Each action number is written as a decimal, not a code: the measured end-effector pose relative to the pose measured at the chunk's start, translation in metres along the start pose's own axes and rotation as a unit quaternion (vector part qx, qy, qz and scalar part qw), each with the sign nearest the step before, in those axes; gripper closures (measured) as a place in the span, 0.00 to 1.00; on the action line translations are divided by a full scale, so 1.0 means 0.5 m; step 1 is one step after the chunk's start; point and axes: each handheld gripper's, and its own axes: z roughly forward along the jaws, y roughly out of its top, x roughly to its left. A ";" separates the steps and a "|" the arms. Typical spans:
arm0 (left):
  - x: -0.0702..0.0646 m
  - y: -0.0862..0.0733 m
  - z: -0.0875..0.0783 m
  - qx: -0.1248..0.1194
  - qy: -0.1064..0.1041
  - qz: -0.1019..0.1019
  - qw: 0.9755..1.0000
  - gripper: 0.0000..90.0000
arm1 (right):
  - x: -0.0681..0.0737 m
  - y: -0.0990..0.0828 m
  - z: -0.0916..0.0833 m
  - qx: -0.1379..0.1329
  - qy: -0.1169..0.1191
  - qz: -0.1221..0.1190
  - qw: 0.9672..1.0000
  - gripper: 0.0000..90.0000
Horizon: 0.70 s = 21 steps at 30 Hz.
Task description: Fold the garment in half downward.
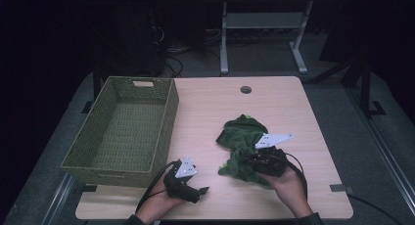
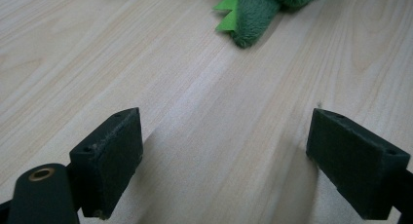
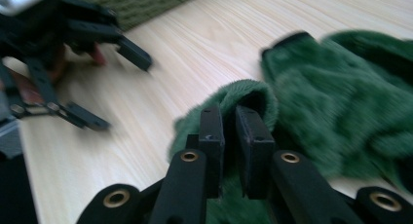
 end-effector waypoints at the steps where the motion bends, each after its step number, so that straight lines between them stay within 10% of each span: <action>1: 0.000 0.000 0.000 0.000 0.000 0.000 1.000 0.14 | -0.004 -0.004 -0.004 0.000 -0.002 0.004 1.000 0.90; 13: 0.000 0.000 0.000 0.000 -0.001 -0.001 1.000 0.14 | -0.031 -0.051 -0.048 0.005 -0.028 0.027 0.999 0.99; 21: 0.000 0.000 0.000 -0.001 0.001 0.000 1.000 0.14 | -0.019 -0.003 -0.056 -0.021 -0.013 0.009 1.000 1.00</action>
